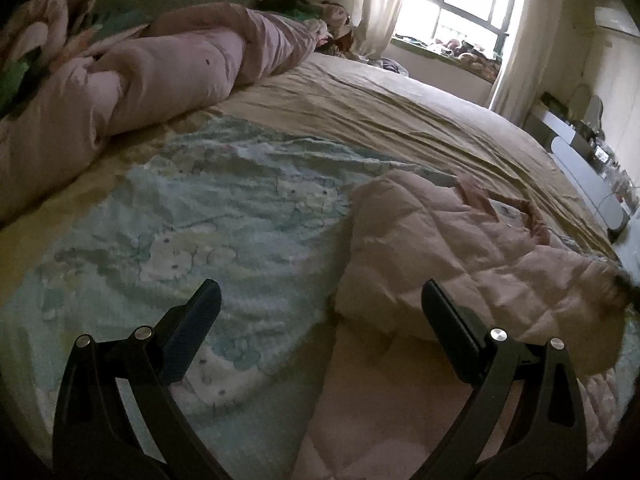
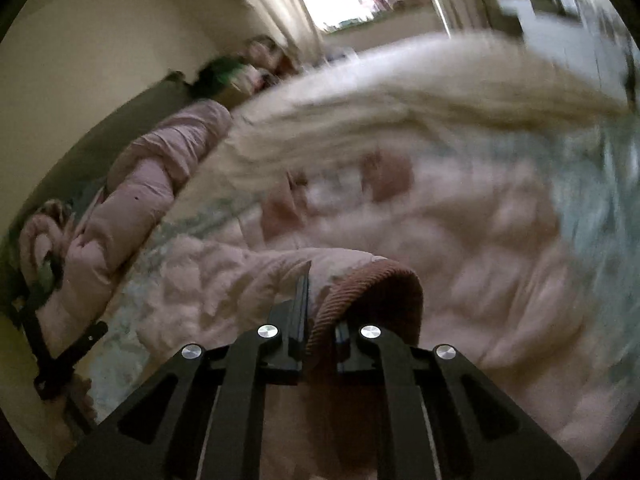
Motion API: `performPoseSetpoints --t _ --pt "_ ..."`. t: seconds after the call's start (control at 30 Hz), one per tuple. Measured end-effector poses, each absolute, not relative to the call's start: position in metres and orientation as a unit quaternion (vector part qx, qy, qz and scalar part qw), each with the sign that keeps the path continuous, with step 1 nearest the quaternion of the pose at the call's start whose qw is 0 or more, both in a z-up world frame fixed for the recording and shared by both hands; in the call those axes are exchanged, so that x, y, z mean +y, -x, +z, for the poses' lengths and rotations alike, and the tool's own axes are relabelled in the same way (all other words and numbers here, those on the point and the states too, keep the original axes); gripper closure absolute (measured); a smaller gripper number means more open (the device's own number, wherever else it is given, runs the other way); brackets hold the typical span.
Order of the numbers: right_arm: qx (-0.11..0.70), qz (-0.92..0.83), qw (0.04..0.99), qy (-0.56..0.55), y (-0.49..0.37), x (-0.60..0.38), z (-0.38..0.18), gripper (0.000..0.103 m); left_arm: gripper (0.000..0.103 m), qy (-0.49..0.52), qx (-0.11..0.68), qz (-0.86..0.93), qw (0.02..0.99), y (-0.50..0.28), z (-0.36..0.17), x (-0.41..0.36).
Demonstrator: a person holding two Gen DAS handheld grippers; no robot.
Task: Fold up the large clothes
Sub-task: 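Grasp the brown-cuffed sleeve with the right gripper and straighten it across the front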
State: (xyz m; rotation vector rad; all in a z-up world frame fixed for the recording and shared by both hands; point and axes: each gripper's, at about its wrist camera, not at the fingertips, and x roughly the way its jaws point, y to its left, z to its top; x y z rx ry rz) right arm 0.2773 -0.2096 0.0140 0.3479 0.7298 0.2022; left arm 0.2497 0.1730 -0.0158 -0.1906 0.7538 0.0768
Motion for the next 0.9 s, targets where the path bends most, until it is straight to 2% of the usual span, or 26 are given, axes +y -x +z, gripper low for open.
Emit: performPoseSetpoints --t 0.17,0.27,0.6,0.7,0.83,0.9 --pt "0.302 0.089 0.946 -0.074 -0.29 -0.211 0.076 0.094 0.009 0.091 0.363 0.025 0.927 -0.264 -0.008 0.163" --pt "0.298 0.072 0.951 -0.048 -0.301 -0.218 0.087 0.094 0.009 0.092 0.362 0.012 0.927 -0.274 -0.005 0.153" --pt "0.344 0.036 0.936 -0.059 -0.317 -0.243 0.049 0.094 0.011 0.085 0.375 -0.047 0.922 -0.3 -0.02 0.102" --pt "0.355 0.03 0.932 -0.062 -0.319 -0.243 0.04 0.094 0.027 0.065 0.383 -0.078 0.918 -0.306 -0.024 0.086" --pt "0.365 0.023 0.929 -0.059 -0.321 -0.242 0.036 0.094 0.055 0.067 0.389 -0.092 0.914 -0.314 -0.028 0.077" --pt "0.369 0.02 0.928 -0.05 -0.323 -0.24 0.036 0.094 0.063 0.075 0.402 -0.094 0.908 -0.32 -0.035 0.075"
